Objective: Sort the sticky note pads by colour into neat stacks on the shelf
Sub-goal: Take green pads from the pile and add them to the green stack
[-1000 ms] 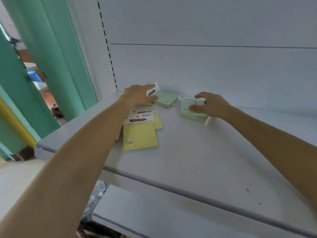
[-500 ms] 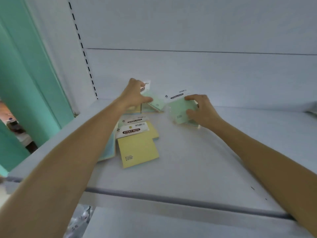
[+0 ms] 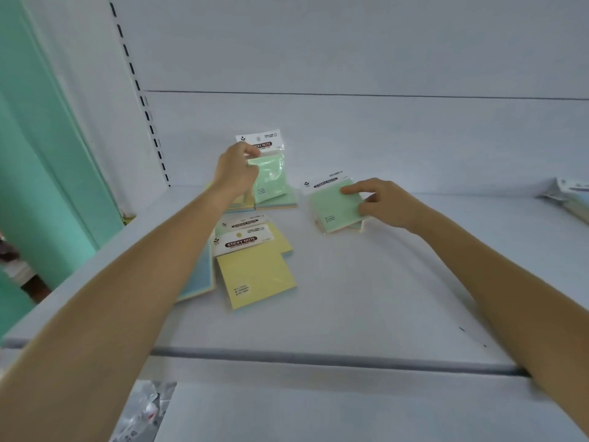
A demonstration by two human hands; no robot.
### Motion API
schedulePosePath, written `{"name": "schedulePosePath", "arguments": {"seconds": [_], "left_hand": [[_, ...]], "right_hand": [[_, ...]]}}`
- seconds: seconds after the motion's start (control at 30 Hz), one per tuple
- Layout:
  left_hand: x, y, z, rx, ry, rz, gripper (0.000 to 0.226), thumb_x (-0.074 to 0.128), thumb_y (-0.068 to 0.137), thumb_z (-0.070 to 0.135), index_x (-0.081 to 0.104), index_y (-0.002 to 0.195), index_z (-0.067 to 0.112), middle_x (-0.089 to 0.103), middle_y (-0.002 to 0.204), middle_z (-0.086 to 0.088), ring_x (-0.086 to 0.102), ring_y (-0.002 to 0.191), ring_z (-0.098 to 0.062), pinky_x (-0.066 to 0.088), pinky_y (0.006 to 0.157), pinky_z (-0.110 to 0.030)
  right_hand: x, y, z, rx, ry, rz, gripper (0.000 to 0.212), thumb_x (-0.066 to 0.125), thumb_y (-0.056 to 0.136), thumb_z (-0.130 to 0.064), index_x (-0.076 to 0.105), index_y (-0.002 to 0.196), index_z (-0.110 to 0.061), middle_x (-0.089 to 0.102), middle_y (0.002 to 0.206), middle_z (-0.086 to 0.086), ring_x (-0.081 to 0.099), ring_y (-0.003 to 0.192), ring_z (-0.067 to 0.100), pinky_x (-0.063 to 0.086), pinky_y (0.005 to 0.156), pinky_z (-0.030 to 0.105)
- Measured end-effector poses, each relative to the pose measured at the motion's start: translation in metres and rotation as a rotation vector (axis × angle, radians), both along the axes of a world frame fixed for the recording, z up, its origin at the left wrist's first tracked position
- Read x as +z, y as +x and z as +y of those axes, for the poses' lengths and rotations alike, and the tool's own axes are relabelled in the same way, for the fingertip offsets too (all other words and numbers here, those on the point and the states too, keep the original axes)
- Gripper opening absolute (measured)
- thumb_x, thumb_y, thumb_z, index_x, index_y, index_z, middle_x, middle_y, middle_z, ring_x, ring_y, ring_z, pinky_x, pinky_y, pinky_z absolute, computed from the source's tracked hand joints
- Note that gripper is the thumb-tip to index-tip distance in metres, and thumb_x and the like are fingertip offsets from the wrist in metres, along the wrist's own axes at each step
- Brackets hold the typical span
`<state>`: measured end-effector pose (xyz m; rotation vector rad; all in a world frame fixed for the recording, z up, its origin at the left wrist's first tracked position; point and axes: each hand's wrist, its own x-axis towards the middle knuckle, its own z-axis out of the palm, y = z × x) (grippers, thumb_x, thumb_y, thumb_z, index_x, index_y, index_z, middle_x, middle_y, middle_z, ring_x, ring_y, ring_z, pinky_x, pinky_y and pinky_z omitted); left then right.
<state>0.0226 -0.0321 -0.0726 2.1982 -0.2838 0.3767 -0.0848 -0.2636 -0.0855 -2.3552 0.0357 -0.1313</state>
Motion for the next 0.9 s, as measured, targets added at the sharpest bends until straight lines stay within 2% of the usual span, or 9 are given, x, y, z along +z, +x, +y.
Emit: {"name": "schedulePosePath", "arguments": {"seconds": [0.1, 0.17, 0.23, 0.33, 0.43, 0.5, 0.63, 0.73, 0.9], "left_hand": [[0.003, -0.003, 0.001, -0.058, 0.0, -0.021, 0.04, 0.042, 0.084, -0.006, 0.056, 0.119, 0.007, 0.054, 0.133, -0.007, 0.053, 0.117, -0.027, 0.042, 0.092, -0.028], [0.006, -0.004, 0.0, -0.096, -0.02, -0.064, 0.04, 0.041, 0.085, -0.007, 0.057, 0.118, 0.009, 0.058, 0.128, -0.004, 0.056, 0.105, -0.023, 0.041, 0.086, -0.025], [0.011, -0.005, -0.003, -0.106, -0.046, -0.072, 0.035, 0.043, 0.088, -0.003, 0.06, 0.115, 0.011, 0.06, 0.112, -0.002, 0.052, 0.089, -0.017, 0.041, 0.081, -0.024], [0.014, -0.005, -0.014, -0.153, -0.099, -0.011, 0.026, 0.049, 0.09, 0.006, 0.064, 0.111, 0.01, 0.056, 0.096, -0.002, 0.054, 0.086, -0.019, 0.049, 0.092, -0.033], [0.012, -0.011, -0.035, -0.231, -0.136, 0.064, 0.026, 0.051, 0.089, 0.006, 0.065, 0.111, 0.008, 0.059, 0.099, -0.005, 0.061, 0.096, -0.026, 0.049, 0.099, -0.041], [0.012, -0.018, -0.059, -0.271, -0.119, 0.088, 0.029, 0.049, 0.09, 0.005, 0.063, 0.115, 0.006, 0.054, 0.099, -0.005, 0.055, 0.09, -0.021, 0.05, 0.097, -0.037], [0.017, -0.037, -0.115, -0.393, -0.178, 0.26, 0.039, 0.04, 0.09, -0.005, 0.05, 0.128, 0.0, 0.046, 0.093, -0.006, 0.054, 0.086, -0.021, 0.053, 0.075, -0.033], [0.021, -0.056, -0.164, -0.489, -0.197, 0.406, 0.046, 0.04, 0.087, -0.011, 0.044, 0.132, -0.001, 0.046, 0.087, -0.004, 0.053, 0.095, -0.026, 0.049, 0.084, -0.033], [0.021, -0.091, -0.257, -0.594, -0.276, 0.462, 0.043, 0.039, 0.087, -0.013, 0.047, 0.127, -0.002, 0.046, 0.111, -0.014, 0.052, 0.098, -0.026, 0.048, 0.086, -0.032]], "right_hand": [[0.006, -0.003, -0.003, -0.018, 0.08, 0.05, 0.047, 0.046, 0.086, 0.006, 0.056, 0.124, -0.019, 0.055, 0.083, 0.001, 0.053, 0.054, -0.003, 0.035, 0.048, 0.002], [0.008, -0.006, -0.004, -0.023, 0.136, 0.06, 0.047, 0.044, 0.086, 0.008, 0.055, 0.125, -0.015, 0.061, 0.109, 0.01, 0.055, 0.079, 0.01, 0.045, 0.07, 0.016], [0.008, -0.011, -0.008, -0.045, 0.196, 0.031, 0.047, 0.042, 0.086, 0.011, 0.053, 0.127, -0.01, 0.051, 0.133, 0.017, 0.051, 0.098, 0.019, 0.045, 0.086, 0.031], [0.007, -0.025, -0.019, -0.097, 0.274, -0.022, 0.047, 0.042, 0.086, 0.013, 0.051, 0.128, -0.005, 0.048, 0.134, 0.021, 0.05, 0.103, 0.021, 0.05, 0.083, 0.023], [0.008, -0.042, -0.038, -0.195, 0.32, -0.046, 0.047, 0.043, 0.086, 0.012, 0.049, 0.129, -0.005, 0.051, 0.13, 0.017, 0.053, 0.107, 0.027, 0.044, 0.102, 0.038], [0.009, -0.06, -0.057, -0.27, 0.334, -0.059, 0.047, 0.044, 0.086, 0.012, 0.049, 0.13, -0.004, 0.05, 0.13, 0.016, 0.051, 0.105, 0.023, 0.041, 0.105, 0.038], [0.009, -0.097, -0.104, -0.365, 0.353, -0.068, 0.046, 0.043, 0.087, 0.011, 0.047, 0.131, -0.003, 0.05, 0.119, 0.011, 0.05, 0.102, 0.02, 0.041, 0.103, 0.038], [0.007, -0.124, -0.15, -0.437, 0.361, -0.083, 0.047, 0.042, 0.086, 0.013, 0.046, 0.131, 0.0, 0.048, 0.114, 0.01, 0.048, 0.101, 0.021, 0.043, 0.098, 0.035], [0.007, -0.178, -0.232, -0.516, 0.366, -0.098, 0.048, 0.039, 0.085, 0.015, 0.045, 0.131, 0.0, 0.046, 0.112, 0.008, 0.045, 0.101, 0.02, 0.043, 0.076, 0.02]]}}
